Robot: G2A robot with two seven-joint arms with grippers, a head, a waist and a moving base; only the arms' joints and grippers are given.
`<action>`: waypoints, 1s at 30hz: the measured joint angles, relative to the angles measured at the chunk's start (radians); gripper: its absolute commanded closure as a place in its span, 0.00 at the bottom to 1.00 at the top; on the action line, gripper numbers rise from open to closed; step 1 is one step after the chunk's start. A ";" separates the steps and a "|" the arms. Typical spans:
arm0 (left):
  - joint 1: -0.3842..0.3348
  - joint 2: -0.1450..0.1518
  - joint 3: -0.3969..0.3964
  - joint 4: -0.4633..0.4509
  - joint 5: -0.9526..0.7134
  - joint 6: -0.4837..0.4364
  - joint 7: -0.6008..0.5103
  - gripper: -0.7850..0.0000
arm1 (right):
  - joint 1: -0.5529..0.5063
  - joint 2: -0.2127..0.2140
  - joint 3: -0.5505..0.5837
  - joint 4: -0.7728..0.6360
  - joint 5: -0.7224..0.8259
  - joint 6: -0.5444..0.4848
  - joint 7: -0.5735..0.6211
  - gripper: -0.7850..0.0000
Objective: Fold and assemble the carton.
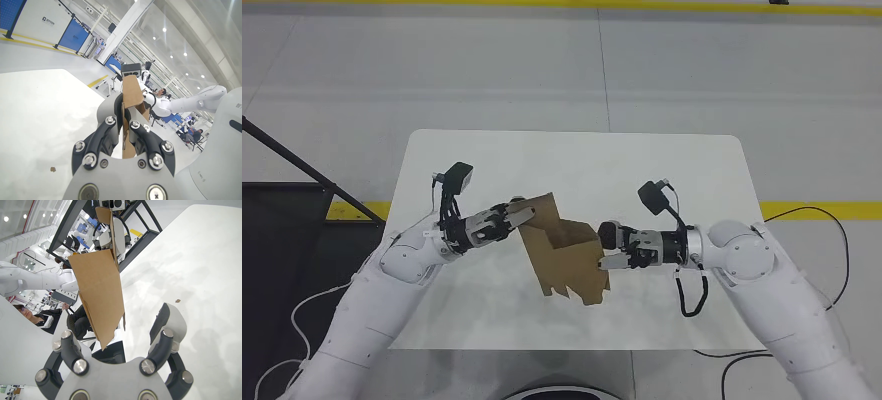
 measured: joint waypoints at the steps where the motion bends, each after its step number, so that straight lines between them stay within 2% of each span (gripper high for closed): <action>1: 0.000 0.000 0.000 0.000 -0.001 0.000 0.000 1.00 | 0.000 0.000 0.000 0.000 0.000 0.000 0.000 0.00; 7: 0.000 0.000 0.000 -0.001 -0.001 0.002 0.001 1.00 | -0.010 0.000 -0.001 -0.015 -0.016 0.008 -0.018 0.00; 13: 0.016 -0.004 0.001 -0.034 0.018 0.053 0.048 1.00 | -0.024 -0.001 -0.010 -0.063 -0.080 0.010 -0.041 0.00; 30: -0.002 -0.019 0.032 -0.021 0.078 0.073 0.104 1.00 | -0.001 -0.016 -0.069 -0.130 -0.170 0.062 -0.067 0.00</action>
